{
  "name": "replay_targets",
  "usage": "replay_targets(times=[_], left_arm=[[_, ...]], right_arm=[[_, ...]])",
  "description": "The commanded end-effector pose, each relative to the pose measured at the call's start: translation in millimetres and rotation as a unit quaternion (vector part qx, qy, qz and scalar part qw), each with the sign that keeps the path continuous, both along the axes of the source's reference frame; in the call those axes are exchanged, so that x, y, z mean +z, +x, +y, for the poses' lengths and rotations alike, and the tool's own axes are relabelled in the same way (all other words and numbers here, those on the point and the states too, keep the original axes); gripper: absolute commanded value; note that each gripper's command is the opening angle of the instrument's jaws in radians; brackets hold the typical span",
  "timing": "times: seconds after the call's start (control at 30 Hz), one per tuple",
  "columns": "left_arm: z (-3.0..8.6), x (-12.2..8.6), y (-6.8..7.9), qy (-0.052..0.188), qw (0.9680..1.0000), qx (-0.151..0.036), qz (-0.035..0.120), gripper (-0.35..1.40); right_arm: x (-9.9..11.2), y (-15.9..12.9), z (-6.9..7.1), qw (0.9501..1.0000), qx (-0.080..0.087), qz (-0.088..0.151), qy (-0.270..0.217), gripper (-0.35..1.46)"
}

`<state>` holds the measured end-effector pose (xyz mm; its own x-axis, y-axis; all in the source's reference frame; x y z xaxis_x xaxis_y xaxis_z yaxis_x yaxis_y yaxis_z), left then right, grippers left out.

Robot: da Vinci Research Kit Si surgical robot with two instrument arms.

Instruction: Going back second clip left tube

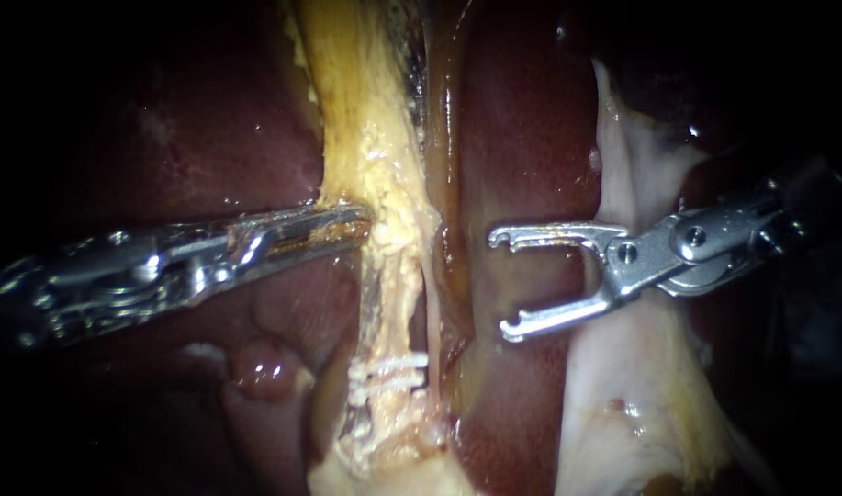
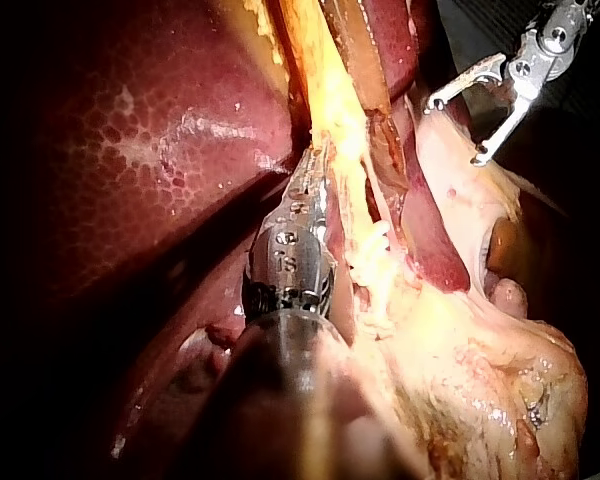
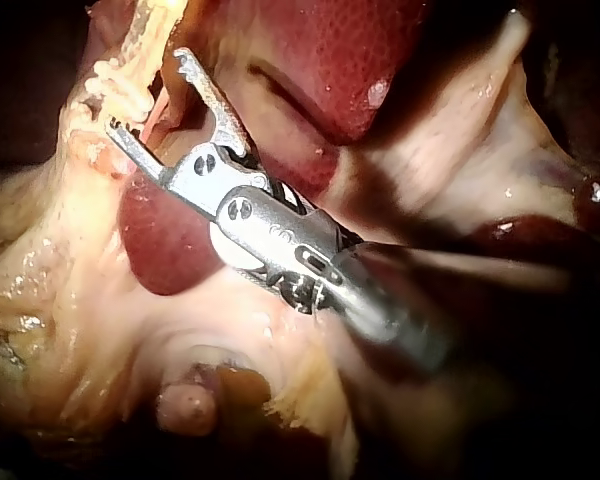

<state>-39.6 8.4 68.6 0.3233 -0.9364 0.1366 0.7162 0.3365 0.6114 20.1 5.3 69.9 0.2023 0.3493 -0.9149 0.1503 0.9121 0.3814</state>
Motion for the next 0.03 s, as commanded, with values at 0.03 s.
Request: replay_targets(times=[0.03], left_arm=[[0.1,-0.1,0.0,0.000,1.0000,0.000,0.000,-0.35]], right_arm=[[0.0,0.0,0.0,1.0000,0.000,0.000,0.000,0.60]])
